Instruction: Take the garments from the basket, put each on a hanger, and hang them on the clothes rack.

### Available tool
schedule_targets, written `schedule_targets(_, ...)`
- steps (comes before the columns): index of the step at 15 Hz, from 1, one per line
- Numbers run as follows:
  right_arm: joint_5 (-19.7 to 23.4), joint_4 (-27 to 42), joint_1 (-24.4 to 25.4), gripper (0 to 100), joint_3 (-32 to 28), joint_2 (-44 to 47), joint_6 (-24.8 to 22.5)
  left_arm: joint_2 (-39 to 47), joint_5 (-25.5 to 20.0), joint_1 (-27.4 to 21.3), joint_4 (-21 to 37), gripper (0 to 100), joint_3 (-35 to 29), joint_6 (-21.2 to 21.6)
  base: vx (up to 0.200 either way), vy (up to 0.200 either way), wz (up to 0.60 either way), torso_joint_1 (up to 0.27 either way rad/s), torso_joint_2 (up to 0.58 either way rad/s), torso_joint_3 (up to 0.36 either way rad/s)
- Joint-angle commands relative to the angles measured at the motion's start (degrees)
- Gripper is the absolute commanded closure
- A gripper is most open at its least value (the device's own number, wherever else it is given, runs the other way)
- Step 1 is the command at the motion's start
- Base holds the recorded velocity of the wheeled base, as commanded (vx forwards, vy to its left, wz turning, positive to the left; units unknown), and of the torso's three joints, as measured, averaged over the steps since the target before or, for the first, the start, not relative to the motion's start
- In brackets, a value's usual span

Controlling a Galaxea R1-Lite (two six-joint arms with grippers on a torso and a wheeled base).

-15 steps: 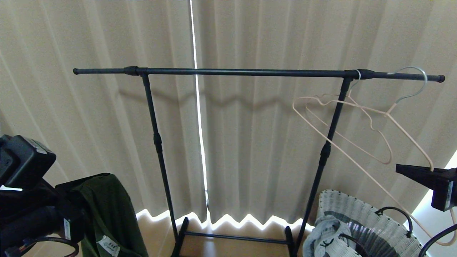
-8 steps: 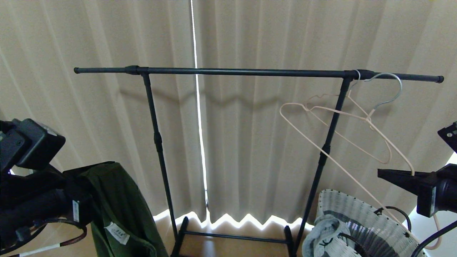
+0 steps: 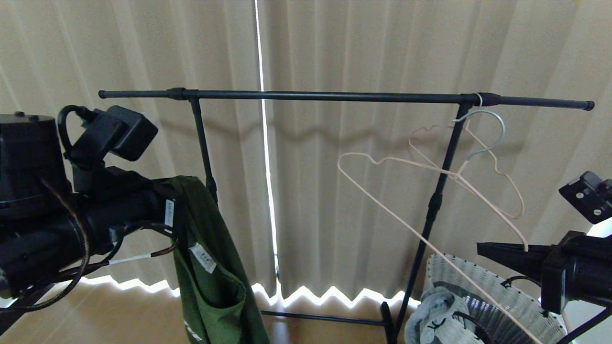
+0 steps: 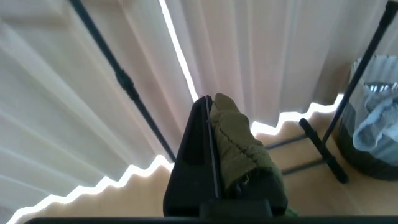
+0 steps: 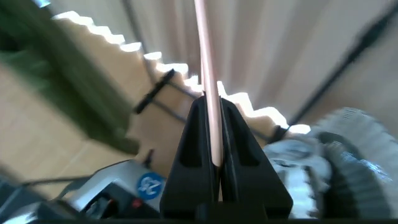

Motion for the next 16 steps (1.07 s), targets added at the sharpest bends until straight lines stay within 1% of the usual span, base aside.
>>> schedule_targets(1,0.01,0.1,4.5,100,0.07,-0.05,1.42,5.16,0.08,-2.74,2.19,100,-5.42,-2.61,0.0,0.0,0.0,0.0,0.0,0.0)
schedule_targets(2,0.01,0.1,6.26,100,0.07,0.13,2.48,6.48,0.17,-4.59,4.48,100,-8.5,-6.21,0.0,0.0,0.0,0.0,0.0,0.0)
schedule_targets(3,0.01,0.1,7.75,100,0.07,-0.05,3.44,7.53,0.26,-5.55,6.85,100,-11.14,-8.85,0.0,0.0,0.0,0.0,0.0,0.0)
schedule_targets(4,0.01,0.1,8.9,100,0.16,-0.22,4.15,8.5,0.35,-6.08,8.52,100,-12.98,-10.52,0.0,0.0,0.0,0.0,0.0,0.0)
schedule_targets(5,0.01,0.1,11.18,100,0.77,-0.58,4.59,10.43,1.49,-6.61,9.57,100,-15.62,-12.63,0.0,0.0,0.0,0.0,0.0,0.0)
schedule_targets(6,0.01,0.1,12.59,100,1.04,-0.93,4.67,12.01,2.81,-6.87,9.57,100,-17.03,-13.59,0.0,0.0,0.0,0.0,0.0,0.0)
schedule_targets(9,0.1,0.01,16.02,100,2.09,-2.07,4.76,15.0,6.85,-7.14,9.22,100,-19.13,-14.47,0.0,0.0,0.0,0.0,0.0,0.0)
schedule_targets(12,0.36,-0.08,18.21,100,2.62,-2.77,4.94,15.09,7.03,-8.02,8.96,100,-19.84,-16.05,0.0,0.0,0.0,0.0,0.0,0.0)
schedule_targets(14,0.45,-0.34,19.53,100,2.62,-2.77,5.02,15.18,7.55,-8.19,8.96,100,-19.84,-16.14,0.0,0.0,0.0,0.0,0.0,0.0)
schedule_targets(15,0.62,-0.52,20.06,100,2.62,-2.77,4.94,15.53,9.05,-8.19,8.96,100,-19.66,-16.14,0.0,0.0,0.0,0.0,0.0,0.0)
schedule_targets(16,1.77,-0.6,20.15,100,2.53,-2.77,4.94,16.23,10.28,-8.28,8.96,100,-19.84,-16.14,0.0,0.0,0.0,0.0,0.0,0.0)
